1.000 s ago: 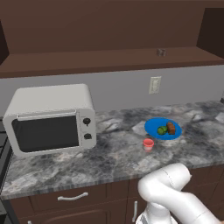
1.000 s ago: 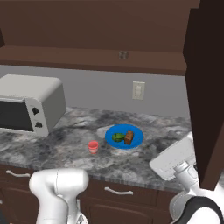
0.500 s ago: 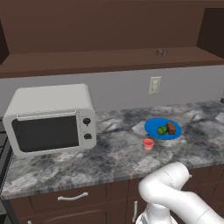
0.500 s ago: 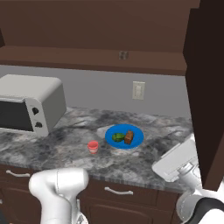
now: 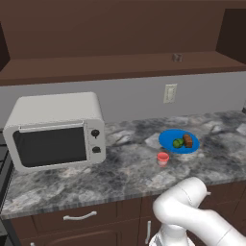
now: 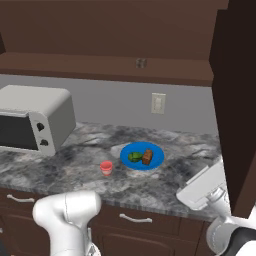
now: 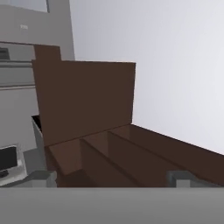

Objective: Pick the avocado and bread from the counter and place them on the plate. Then pick the jam from the cabinet and place it next to the plate. Lastly close the cabinet door.

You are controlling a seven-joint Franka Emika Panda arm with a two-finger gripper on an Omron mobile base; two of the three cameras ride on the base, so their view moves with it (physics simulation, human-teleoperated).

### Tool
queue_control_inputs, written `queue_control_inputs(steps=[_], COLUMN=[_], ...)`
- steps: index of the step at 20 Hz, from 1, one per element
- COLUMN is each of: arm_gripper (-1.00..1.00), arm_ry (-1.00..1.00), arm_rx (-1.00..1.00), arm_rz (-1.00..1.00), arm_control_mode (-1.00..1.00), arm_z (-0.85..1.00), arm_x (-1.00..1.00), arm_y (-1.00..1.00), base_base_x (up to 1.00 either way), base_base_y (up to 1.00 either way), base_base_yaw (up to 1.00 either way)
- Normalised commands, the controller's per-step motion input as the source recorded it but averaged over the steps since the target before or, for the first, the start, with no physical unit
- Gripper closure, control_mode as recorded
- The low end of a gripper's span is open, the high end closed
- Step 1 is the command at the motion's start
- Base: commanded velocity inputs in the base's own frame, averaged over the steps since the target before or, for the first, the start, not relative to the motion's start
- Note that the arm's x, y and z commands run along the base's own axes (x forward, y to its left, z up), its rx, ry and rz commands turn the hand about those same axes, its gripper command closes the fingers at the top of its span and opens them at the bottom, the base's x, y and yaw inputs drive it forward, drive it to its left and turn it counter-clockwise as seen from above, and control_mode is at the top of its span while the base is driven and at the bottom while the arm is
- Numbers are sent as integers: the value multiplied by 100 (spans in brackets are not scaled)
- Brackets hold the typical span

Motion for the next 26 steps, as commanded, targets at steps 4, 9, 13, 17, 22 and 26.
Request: queue_control_inputs(steps=[4, 9, 13, 17, 22, 26], arm_gripper=[-100, -100, -100, -100, -100, -100], arm_ry=[0, 0, 1, 0, 0, 0], arm_rx=[6, 7, 7, 7, 4, 2], arm_rz=[5, 6, 6, 8, 9, 10], arm_control_mode=[-100, -100, -100, -100, -100, -100], arm_z=[0, 0, 0, 6, 23, 32], arm_x=[0, 6, 7, 1, 0, 0], arm_y=[-35, -33, -33, -35, -35, -29], base_base_x=[0, 0, 0, 0, 0, 0], base_base_y=[0, 0, 0, 0, 0, 0], base_base_yaw=[0, 0, 0, 0, 0, 0])
